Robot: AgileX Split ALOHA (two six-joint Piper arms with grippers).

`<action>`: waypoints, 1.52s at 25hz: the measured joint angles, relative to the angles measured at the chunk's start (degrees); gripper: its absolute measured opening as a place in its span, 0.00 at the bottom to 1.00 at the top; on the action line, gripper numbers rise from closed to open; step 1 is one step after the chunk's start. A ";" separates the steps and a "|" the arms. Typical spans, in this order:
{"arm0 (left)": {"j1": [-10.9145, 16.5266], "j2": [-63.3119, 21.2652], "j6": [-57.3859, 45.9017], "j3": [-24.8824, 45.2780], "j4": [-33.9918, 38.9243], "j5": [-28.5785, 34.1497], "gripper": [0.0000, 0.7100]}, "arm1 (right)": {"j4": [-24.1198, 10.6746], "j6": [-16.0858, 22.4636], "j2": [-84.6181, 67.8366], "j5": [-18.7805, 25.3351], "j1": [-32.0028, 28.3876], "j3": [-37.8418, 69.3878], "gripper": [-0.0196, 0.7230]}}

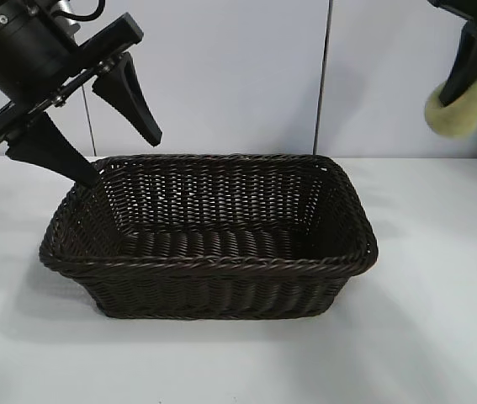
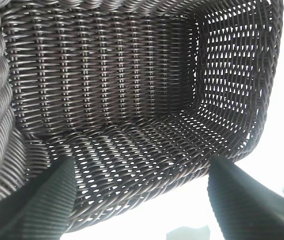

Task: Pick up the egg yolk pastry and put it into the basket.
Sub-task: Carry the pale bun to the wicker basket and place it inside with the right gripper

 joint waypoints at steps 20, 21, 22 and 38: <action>0.00 0.00 0.06 0.00 0.00 0.02 0.75 | 1.06 1.72 1.44 -6.52 24.03 0.00 0.22; 0.00 0.00 0.06 0.00 0.00 0.06 0.75 | 1.12 1.83 2.12 -6.77 24.61 0.00 0.22; 0.00 0.00 0.06 0.00 0.00 0.06 0.75 | 1.12 1.97 3.08 -6.97 25.21 0.00 0.22; 0.00 0.00 0.06 0.00 -0.04 0.13 0.75 | 2.57 2.16 15.02 -9.95 25.81 0.00 0.22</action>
